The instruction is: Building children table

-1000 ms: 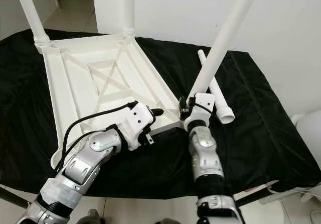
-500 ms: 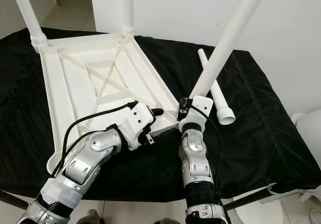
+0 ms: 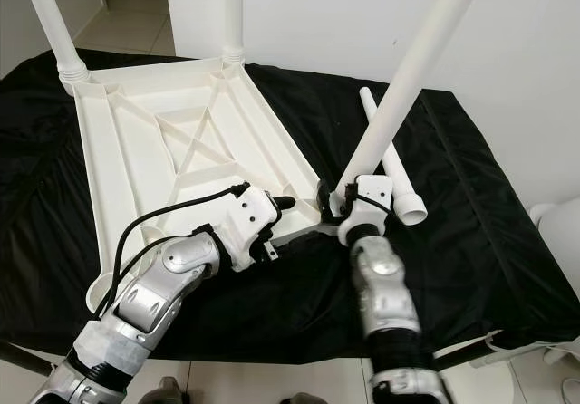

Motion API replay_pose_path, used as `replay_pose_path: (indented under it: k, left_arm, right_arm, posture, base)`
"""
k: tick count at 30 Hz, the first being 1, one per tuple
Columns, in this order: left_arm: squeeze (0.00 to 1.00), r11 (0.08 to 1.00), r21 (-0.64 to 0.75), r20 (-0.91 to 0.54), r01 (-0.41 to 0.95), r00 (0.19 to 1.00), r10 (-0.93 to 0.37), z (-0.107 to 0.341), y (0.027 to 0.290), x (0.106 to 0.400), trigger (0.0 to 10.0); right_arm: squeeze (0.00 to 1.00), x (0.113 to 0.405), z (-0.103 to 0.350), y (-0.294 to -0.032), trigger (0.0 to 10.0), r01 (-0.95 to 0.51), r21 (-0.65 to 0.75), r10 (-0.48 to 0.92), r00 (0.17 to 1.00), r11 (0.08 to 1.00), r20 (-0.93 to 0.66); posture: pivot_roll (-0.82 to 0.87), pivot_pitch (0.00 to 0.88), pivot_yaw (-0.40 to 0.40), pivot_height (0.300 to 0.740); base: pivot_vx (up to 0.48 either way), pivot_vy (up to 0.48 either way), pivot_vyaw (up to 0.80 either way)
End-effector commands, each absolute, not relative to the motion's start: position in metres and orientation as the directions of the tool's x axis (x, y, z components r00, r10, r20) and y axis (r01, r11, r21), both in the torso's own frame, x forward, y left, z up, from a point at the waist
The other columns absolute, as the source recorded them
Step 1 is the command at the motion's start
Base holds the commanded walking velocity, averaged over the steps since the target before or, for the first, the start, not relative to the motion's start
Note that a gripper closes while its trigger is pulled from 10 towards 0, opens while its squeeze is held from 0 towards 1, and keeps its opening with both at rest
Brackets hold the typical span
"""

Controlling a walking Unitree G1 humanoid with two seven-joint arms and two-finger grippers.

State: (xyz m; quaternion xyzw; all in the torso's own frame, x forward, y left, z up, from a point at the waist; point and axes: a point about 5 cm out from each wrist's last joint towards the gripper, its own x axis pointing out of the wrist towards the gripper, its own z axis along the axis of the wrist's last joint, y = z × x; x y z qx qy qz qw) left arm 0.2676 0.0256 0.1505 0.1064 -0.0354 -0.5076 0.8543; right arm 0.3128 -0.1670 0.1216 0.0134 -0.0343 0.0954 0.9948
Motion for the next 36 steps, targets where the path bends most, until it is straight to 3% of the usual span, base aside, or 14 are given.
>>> replay_pose_path:
  k: [1,6,14,15,16,17,28,29,31,32,36]
  left_arm:
    - [0.00,0.458,0.236,-0.056,0.857,0.482,-0.874,0.150,0.022,0.269,10.0]
    - [0.00,0.460,0.237,-0.056,0.855,0.485,-0.873,0.151,0.023,0.270,10.0]
    - [0.00,0.465,0.241,-0.056,0.852,0.491,-0.870,0.151,0.024,0.271,10.0]
    - [0.00,0.466,0.242,-0.056,0.851,0.492,-0.869,0.151,0.024,0.271,10.0]
    - [0.00,0.467,0.242,-0.056,0.851,0.492,-0.869,0.151,0.024,0.271,10.0]
    - [0.00,0.467,0.242,-0.055,0.850,0.493,-0.868,0.151,0.024,0.271,10.0]
    - [0.00,0.471,0.239,-0.058,0.849,0.497,-0.866,0.150,0.025,0.268,10.0]
    - [0.00,0.471,0.237,-0.060,0.850,0.497,-0.866,0.150,0.025,0.268,10.0]
    - [0.00,0.471,0.236,-0.061,0.850,0.497,-0.865,0.150,0.025,0.268,10.0]
    - [0.00,0.472,0.237,-0.061,0.849,0.498,-0.865,0.150,0.025,0.269,10.0]
    - [0.00,0.474,0.236,-0.061,0.848,0.500,-0.864,0.150,0.026,0.269,10.0]
  right_arm:
    - [0.00,0.315,0.119,-0.169,10.0,-0.250,-0.011,0.250,0.966,0.968,0.060]
    - [0.00,0.323,0.123,-0.175,10.0,-0.375,-0.070,0.378,0.925,0.924,0.044]
    - [0.00,0.331,0.123,-0.177,9.9,-0.460,-0.105,0.464,0.886,0.881,0.013]
    - [0.00,0.332,0.121,-0.178,2.4,-0.471,-0.106,0.474,0.881,0.876,0.001]
    - [0.00,0.332,0.120,-0.178,2.4,-0.475,-0.104,0.477,0.879,0.874,-0.006]
    - [0.00,0.332,0.118,-0.177,0.0,-0.484,-0.092,0.484,0.875,0.870,-0.020]
    - [0.00,0.325,0.103,-0.179,0.0,-0.471,-0.042,0.469,0.881,0.881,-0.058]
    - [0.00,0.324,0.101,-0.180,4.3,-0.444,-0.023,0.442,0.895,0.896,-0.052]
    - [0.00,0.324,0.101,-0.179,4.3,-0.439,-0.013,0.438,0.897,0.898,-0.051]
    - [0.00,0.323,0.100,-0.178,10.0,-0.414,0.009,0.414,0.909,0.910,-0.050]
    - [0.00,0.323,0.099,-0.176,10.0,-0.347,0.030,0.348,0.936,0.937,-0.048]
  posture:
    - [0.05,0.000,-0.088,0.740]
    - [0.05,0.000,-0.087,0.740]
    - [0.06,0.000,-0.090,0.740]
    - [0.06,0.000,-0.091,0.740]
    - [0.06,0.000,-0.091,0.740]
    - [0.06,0.000,-0.095,0.740]
    - [0.06,0.000,-0.094,0.740]
    - [0.06,0.000,-0.095,0.740]
    - [0.06,0.000,-0.095,0.740]
    - [0.06,0.000,-0.096,0.740]
    - [0.06,0.000,-0.095,0.740]
  base:
    - [0.000,0.000,0.00]
    - [0.000,0.000,0.00]
    - [0.000,0.000,0.00]
    - [0.000,0.000,0.00]
    - [0.000,0.000,0.00]
    - [0.000,0.000,0.00]
    - [0.000,0.000,0.00]
    - [0.000,0.000,0.00]
    - [0.000,0.000,0.00]
    - [0.000,0.000,0.00]
    - [0.000,0.000,0.00]
